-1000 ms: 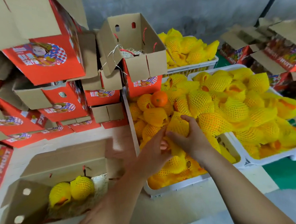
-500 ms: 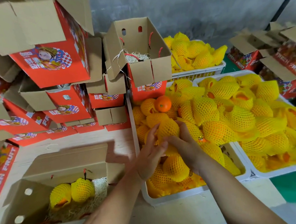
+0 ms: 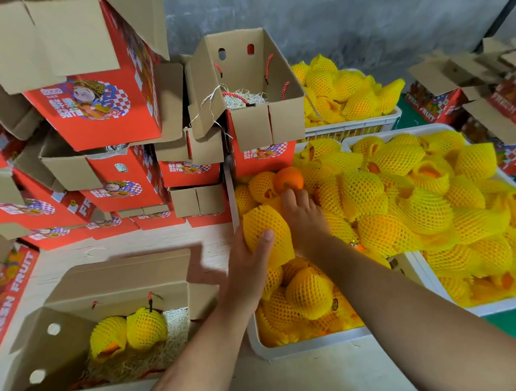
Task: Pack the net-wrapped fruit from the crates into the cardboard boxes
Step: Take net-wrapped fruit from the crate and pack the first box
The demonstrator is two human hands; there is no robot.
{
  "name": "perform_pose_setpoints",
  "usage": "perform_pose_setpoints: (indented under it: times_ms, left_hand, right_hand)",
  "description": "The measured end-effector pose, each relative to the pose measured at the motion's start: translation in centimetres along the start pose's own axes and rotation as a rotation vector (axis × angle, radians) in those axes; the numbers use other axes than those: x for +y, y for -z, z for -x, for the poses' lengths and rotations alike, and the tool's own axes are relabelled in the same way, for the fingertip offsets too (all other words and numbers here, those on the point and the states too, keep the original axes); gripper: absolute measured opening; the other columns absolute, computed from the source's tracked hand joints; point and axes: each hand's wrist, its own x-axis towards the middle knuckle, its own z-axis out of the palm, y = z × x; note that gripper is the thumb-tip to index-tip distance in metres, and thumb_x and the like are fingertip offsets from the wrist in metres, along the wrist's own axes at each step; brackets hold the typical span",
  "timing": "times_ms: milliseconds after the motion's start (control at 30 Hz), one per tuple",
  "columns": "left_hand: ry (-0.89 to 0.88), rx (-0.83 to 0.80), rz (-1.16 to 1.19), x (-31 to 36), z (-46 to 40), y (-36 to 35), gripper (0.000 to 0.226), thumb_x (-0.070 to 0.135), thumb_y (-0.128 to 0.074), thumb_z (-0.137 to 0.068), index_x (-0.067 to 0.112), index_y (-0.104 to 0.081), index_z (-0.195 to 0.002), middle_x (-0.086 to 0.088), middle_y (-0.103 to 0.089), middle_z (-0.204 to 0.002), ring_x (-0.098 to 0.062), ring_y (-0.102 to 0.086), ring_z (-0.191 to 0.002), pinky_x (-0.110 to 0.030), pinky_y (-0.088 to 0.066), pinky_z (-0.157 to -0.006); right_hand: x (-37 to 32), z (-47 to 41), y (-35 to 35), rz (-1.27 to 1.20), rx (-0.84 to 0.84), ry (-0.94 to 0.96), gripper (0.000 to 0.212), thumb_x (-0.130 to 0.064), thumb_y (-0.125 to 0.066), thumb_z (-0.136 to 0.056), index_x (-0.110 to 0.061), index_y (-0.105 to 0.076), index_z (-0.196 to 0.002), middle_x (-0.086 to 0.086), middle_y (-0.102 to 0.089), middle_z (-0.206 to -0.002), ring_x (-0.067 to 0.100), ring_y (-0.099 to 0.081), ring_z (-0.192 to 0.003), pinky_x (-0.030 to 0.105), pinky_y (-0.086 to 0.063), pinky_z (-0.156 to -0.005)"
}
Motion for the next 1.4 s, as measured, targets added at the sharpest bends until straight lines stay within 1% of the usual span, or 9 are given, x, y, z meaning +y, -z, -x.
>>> perform_pose_setpoints:
  times_ms: [133,333,500,600,767,967,1033,1167,1400]
  left_hand:
    - [0.087,-0.061,0.040,0.5,0.0,0.2,0.038,0.076,-0.058,-0.076,0.071,-0.055,-0.114,0.038,-0.065,-0.118,0.015,-0.062,-0.107,-0.007,-0.050,-0.076]
    - [0.268,0.045,0.296,0.9,-0.1,1.5,0.054,0.072,-0.071,-0.077,0.047,-0.060,-0.123,0.021,-0.068,-0.123,-0.010,-0.062,-0.124,-0.033,-0.053,-0.097]
    - [0.295,0.025,0.493,2.0,0.5,3.7,0.037,0.064,-0.053,-0.087,0.051,-0.072,-0.115,0.011,-0.075,-0.120,-0.011,-0.072,-0.110,-0.041,-0.052,-0.092]
    - [0.323,0.037,0.541,2.5,1.0,6.7,0.052,0.063,-0.059,-0.087,0.033,-0.067,-0.129,-0.001,-0.074,-0.125,-0.020,-0.071,-0.115,-0.050,-0.054,-0.094]
    - [0.283,-0.083,0.412,4.3,3.6,14.7,0.026,0.039,-0.044,-0.106,0.030,-0.061,-0.125,0.006,-0.078,-0.112,-0.014,-0.075,-0.102,-0.034,-0.063,-0.074]
    - [0.310,-0.090,0.178,3.4,6.1,26.3,0.037,-0.003,-0.045,-0.106,0.017,-0.043,-0.137,0.027,-0.047,-0.110,0.041,-0.045,-0.089,0.009,-0.036,-0.073]
    - [0.298,-0.023,0.047,1.9,6.3,30.0,0.033,0.019,-0.060,-0.104,0.033,-0.058,-0.133,0.026,-0.059,-0.109,0.024,-0.058,-0.101,-0.002,-0.049,-0.080]
    - [0.513,0.005,-0.104,-0.4,5.9,36.0,0.058,0.064,-0.081,-0.075,0.049,-0.059,-0.126,0.005,-0.061,-0.132,-0.026,-0.061,-0.119,-0.054,-0.055,-0.101]
    - [0.515,-0.121,-0.437,-3.1,5.7,36.1,0.036,0.037,-0.086,-0.081,0.030,-0.060,-0.105,-0.003,-0.068,-0.110,-0.015,-0.065,-0.091,-0.031,-0.054,-0.077]
  right_hand:
    - [0.1,0.5,-0.1,-0.154,0.128,0.000,0.077,-0.017,-0.076,-0.084,-0.016,-0.025,-0.142,0.010,-0.048,-0.139,0.037,-0.050,-0.131,0.048,-0.043,-0.107]
    - [-1.7,5.0,-0.1,-0.530,0.431,-0.061,0.089,-0.037,-0.083,-0.081,-0.024,-0.035,-0.154,0.007,-0.042,-0.138,0.032,-0.046,-0.128,0.053,-0.043,-0.103]
    - [-4.2,7.6,0.3,-0.798,0.458,0.003,0.104,-0.029,-0.089,-0.078,-0.016,-0.026,-0.159,0.003,-0.042,-0.144,0.005,-0.037,-0.132,0.026,-0.036,-0.110]
    - [-7.3,8.9,0.6,-1.091,0.363,-0.026,0.102,-0.024,-0.087,-0.073,-0.021,-0.027,-0.156,-0.018,-0.054,-0.131,-0.010,-0.056,-0.112,0.009,-0.048,-0.088]
    - [-14.3,10.5,-1.3,-1.506,0.126,-0.193,0.057,-0.041,-0.061,-0.077,-0.044,-0.055,-0.133,0.002,-0.066,-0.126,0.018,-0.065,-0.115,0.045,-0.059,-0.089]
    - [-23.2,11.3,-5.5,-1.236,0.103,-0.209,0.038,-0.025,-0.066,-0.087,-0.032,-0.061,-0.124,-0.007,-0.071,-0.105,0.006,-0.068,-0.099,0.031,-0.058,-0.084]
    - [-25.4,11.5,-7.3,-1.105,0.060,-0.232,0.029,-0.019,-0.070,-0.090,-0.028,-0.065,-0.117,-0.008,-0.070,-0.094,0.000,-0.068,-0.091,0.020,-0.055,-0.075]
    - [-27.7,11.9,-10.9,-0.996,-0.128,-0.378,0.009,-0.019,-0.070,-0.089,-0.015,-0.072,-0.097,0.011,-0.074,-0.091,0.028,-0.071,-0.086,0.043,-0.060,-0.078]
    - [-27.5,7.6,-14.9,-0.661,-0.247,-0.562,0.053,-0.025,-0.075,-0.087,-0.010,-0.044,-0.127,0.019,-0.058,-0.127,0.037,-0.059,-0.116,0.045,-0.050,-0.101]
